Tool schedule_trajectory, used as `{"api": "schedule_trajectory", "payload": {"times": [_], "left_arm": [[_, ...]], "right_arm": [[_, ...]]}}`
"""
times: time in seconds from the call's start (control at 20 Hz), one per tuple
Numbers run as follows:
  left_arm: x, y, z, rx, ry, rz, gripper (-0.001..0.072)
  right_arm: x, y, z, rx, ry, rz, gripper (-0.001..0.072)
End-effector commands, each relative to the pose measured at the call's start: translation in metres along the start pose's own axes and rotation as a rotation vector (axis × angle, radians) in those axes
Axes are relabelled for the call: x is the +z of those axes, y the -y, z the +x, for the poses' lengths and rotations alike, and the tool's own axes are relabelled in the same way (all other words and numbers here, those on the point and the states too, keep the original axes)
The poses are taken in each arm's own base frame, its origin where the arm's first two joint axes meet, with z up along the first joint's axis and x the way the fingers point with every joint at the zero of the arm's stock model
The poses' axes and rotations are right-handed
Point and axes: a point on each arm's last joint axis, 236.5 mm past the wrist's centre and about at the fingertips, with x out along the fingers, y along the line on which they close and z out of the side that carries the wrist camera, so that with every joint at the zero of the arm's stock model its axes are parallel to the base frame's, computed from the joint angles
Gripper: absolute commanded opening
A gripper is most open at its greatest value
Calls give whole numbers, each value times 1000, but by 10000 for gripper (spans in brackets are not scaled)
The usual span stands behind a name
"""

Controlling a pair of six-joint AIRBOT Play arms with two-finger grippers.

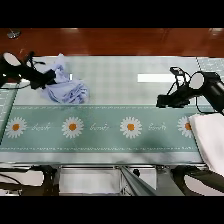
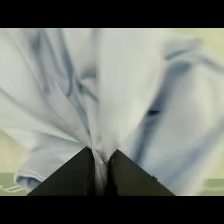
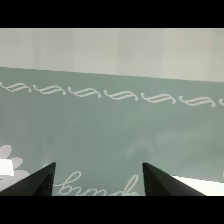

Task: Fold the shirts.

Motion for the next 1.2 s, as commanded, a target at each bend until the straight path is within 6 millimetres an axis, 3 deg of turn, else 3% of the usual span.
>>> {"api": "schedule_trajectory", "payload": {"times": [0.0,0.1,0.25,0.4,0.5,0.55,0.65,0.75,0.9,1.0,1.15], "left_arm": [[46,82,-107,-192,301,136,22],[52,136,-198,-301,532,269,22],[28,191,-298,-381,780,394,22],[-11,238,-368,-474,921,505,22],[-38,267,-399,-552,968,566,21],[-51,280,-404,-592,967,592,21],[-83,310,-393,-682,899,649,21],[-115,339,-359,-760,821,682,21],[-165,356,-264,-773,658,633,21],[-204,351,-192,-751,542,597,21],[-257,295,-69,-584,291,526,21]], "right_arm": [[2,-4,-22,9,56,-9,628],[2,-6,-45,16,110,-18,627],[2,-12,-85,33,223,-31,627],[-2,-21,-125,68,333,-42,627],[-8,-28,-147,95,394,-48,627],[-10,-30,-156,102,421,-52,627],[-16,-31,-173,108,470,-60,627],[-21,-32,-186,112,508,-67,627],[-30,-31,-196,115,524,-53,628],[-37,-31,-194,116,499,-45,627],[-39,-31,-193,116,486,-38,627]]}}
